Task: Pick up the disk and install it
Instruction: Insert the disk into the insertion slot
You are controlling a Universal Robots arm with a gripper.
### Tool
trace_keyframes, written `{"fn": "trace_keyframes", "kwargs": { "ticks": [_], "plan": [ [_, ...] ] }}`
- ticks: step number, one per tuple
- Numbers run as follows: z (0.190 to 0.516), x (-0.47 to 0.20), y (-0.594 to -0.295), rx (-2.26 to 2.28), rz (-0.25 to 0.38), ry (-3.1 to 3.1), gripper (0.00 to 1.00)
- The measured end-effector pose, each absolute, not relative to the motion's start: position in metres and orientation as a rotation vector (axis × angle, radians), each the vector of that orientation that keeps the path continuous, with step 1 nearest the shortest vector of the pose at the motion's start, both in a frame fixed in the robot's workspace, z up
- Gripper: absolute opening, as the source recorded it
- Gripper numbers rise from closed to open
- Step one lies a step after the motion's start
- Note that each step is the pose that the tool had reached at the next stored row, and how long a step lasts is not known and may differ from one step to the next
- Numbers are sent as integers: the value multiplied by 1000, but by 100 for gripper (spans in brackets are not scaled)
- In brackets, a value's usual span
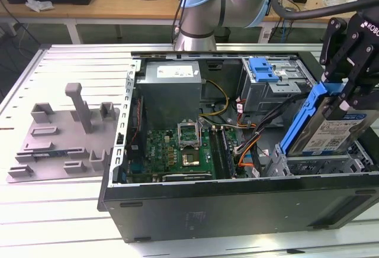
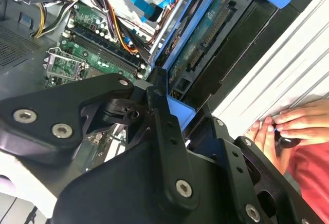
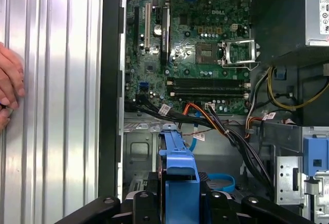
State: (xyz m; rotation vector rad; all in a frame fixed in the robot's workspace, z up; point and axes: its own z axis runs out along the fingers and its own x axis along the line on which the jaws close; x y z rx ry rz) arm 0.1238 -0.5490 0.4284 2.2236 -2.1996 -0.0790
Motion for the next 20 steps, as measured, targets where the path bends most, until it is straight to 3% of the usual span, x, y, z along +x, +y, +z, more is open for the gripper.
{"fn": "trace_keyframes", "kwargs": {
  "ticks": [20],
  "plan": [
    [407, 124, -549, 2225, -76, -2201, 37]
  ]
}}
